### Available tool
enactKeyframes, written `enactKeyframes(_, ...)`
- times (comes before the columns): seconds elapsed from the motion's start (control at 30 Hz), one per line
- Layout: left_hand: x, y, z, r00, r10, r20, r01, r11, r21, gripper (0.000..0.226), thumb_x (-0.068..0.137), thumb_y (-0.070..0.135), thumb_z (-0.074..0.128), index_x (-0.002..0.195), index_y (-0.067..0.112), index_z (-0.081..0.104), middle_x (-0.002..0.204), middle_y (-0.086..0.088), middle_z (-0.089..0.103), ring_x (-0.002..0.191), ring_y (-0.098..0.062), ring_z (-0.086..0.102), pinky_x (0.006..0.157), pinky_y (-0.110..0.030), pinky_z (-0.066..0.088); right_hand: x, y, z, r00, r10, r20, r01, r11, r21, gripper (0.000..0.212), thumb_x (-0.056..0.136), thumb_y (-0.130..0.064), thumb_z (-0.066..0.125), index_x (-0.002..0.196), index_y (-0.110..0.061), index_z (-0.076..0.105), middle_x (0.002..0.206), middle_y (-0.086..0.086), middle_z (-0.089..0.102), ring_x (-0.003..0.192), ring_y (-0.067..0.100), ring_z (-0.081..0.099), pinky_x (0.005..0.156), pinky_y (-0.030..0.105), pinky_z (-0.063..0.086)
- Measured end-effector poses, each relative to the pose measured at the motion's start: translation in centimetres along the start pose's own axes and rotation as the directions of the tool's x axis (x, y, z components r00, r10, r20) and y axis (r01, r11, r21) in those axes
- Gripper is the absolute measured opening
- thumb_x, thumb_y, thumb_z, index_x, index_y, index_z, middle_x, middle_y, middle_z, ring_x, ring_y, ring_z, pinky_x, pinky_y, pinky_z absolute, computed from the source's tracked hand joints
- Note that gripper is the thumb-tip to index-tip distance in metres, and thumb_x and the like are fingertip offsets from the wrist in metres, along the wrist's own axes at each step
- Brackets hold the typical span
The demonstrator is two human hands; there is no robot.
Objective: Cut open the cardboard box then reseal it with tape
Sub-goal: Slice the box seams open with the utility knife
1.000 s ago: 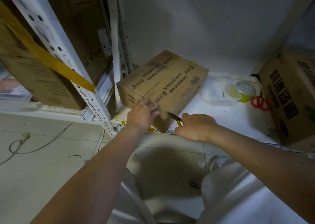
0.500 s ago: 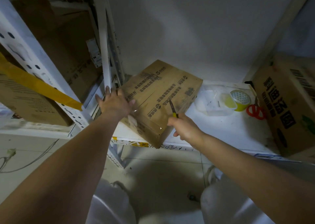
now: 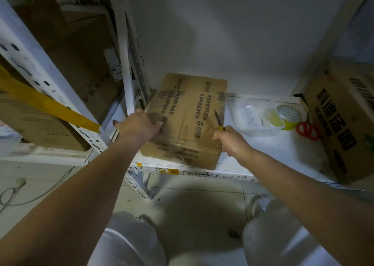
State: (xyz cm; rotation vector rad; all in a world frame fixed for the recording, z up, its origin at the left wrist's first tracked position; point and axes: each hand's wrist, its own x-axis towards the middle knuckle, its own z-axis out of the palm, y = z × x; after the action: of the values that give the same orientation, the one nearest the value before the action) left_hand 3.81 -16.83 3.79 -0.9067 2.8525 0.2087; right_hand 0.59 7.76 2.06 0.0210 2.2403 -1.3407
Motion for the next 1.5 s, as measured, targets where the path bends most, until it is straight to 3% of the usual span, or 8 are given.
enactKeyframes(0.27, -5.1, 1.9, 0.7, 1.000, -0.007, 0.029, 0.008, 0.999, -0.043, 0.069, 0.086, 0.059, 0.058, 0.129, 0.010, 0.036, 0.125, -0.011, 0.058, 0.120, -0.033, 0.053, 0.105, -0.052, 0.035, 0.7, 0.1, -4.1, 0.997, -0.071, -0.041, 0.066, 0.993, -0.099, 0.015, 0.084, -0.028, 0.057, 0.095, -0.020, 0.052, 0.089, 0.001, 0.055, 0.080, 0.014, 0.052, 0.067, 0.031, 0.041)
enactKeyframes(0.37, -6.2, 3.0, 0.8, 0.999, -0.026, 0.029, 0.023, 0.996, 0.092, 0.068, 0.088, 0.060, 0.052, 0.133, 0.011, 0.036, 0.130, -0.012, 0.054, 0.125, -0.033, 0.049, 0.110, -0.057, 0.027, 0.2, 0.5, -5.4, 0.991, -0.085, -0.105, 0.066, 0.983, -0.174, 0.015, 0.084, -0.029, 0.056, 0.092, -0.017, 0.052, 0.096, 0.006, 0.056, 0.090, 0.022, 0.055, 0.080, 0.038, 0.045)
enactKeyframes(0.47, -7.1, 4.7, 1.6, 0.981, 0.191, -0.045, -0.174, 0.952, 0.253, 0.071, 0.091, 0.061, 0.042, 0.145, 0.018, 0.030, 0.148, -0.014, 0.034, 0.141, -0.033, 0.027, 0.113, -0.062, 0.015, -1.1, 0.9, -6.1, 0.968, -0.134, -0.213, 0.036, 0.913, -0.407, 0.023, 0.086, -0.032, 0.055, 0.098, -0.012, 0.051, 0.093, 0.008, 0.056, 0.087, 0.027, 0.055, 0.066, 0.033, 0.040)
enactKeyframes(0.57, -8.4, 7.0, 3.0, 0.879, 0.475, 0.031, -0.474, 0.868, 0.146, 0.070, 0.095, 0.058, 0.033, 0.154, 0.026, 0.011, 0.163, -0.005, -0.001, 0.150, -0.027, -0.007, 0.117, -0.060, 0.002, -2.8, 1.6, -6.2, 0.958, -0.159, -0.237, -0.009, 0.813, -0.582, 0.029, 0.086, -0.038, 0.053, 0.100, -0.013, 0.049, 0.091, 0.007, 0.055, 0.082, 0.027, 0.054, 0.064, 0.031, 0.037)
enactKeyframes(0.63, -9.1, 8.4, 4.3, 0.837, 0.532, 0.126, -0.546, 0.828, 0.130, 0.069, 0.097, 0.059, 0.025, 0.154, 0.029, 0.001, 0.162, -0.002, -0.014, 0.149, -0.024, -0.016, 0.118, -0.057, -0.003, -3.8, 2.2, -5.9, 0.965, -0.165, -0.205, -0.018, 0.734, -0.678, 0.035, 0.085, -0.043, 0.053, 0.103, -0.013, 0.047, 0.095, 0.007, 0.056, 0.085, 0.027, 0.054, 0.066, 0.031, 0.038)
enactKeyframes(0.73, -9.7, 9.6, 6.0, 0.833, 0.504, 0.228, -0.535, 0.839, 0.103, 0.072, 0.097, 0.060, 0.023, 0.153, 0.029, -0.010, 0.161, -0.002, -0.020, 0.148, -0.026, -0.019, 0.118, -0.056, -0.004, -5.2, 2.9, -5.4, 0.973, -0.165, -0.163, -0.019, 0.645, -0.764, 0.045, 0.085, -0.047, 0.050, 0.111, -0.010, 0.047, 0.103, 0.009, 0.058, 0.094, 0.029, 0.057, 0.071, 0.032, 0.039)
enactKeyframes(0.83, -10.1, 10.0, 6.6, 0.849, 0.464, 0.254, -0.505, 0.853, 0.131, 0.078, 0.096, 0.062, 0.025, 0.151, 0.027, -0.018, 0.158, -0.001, -0.027, 0.146, -0.028, -0.024, 0.117, -0.056, -0.008, -6.4, 3.0, -5.0, 0.982, -0.118, -0.147, -0.047, 0.599, -0.799, 0.040, 0.085, -0.041, 0.050, 0.111, -0.010, 0.047, 0.099, 0.005, 0.056, 0.086, 0.025, 0.050, 0.071, 0.031, 0.039)
enactKeyframes(1.5, -10.4, 10.2, 7.3, 0.863, 0.446, 0.238, -0.493, 0.848, 0.195, 0.084, 0.094, 0.063, 0.028, 0.148, 0.026, -0.025, 0.156, -0.003, -0.031, 0.144, -0.031, -0.027, 0.117, -0.058, -0.008, -6.3, 0.3, -3.4, 0.997, -0.034, -0.075, -0.049, 0.486, -0.873, 0.022, 0.088, -0.032, 0.045, 0.094, -0.014, 0.055, 0.087, 0.003, 0.054, 0.082, 0.023, 0.051, 0.072, 0.029, 0.041)
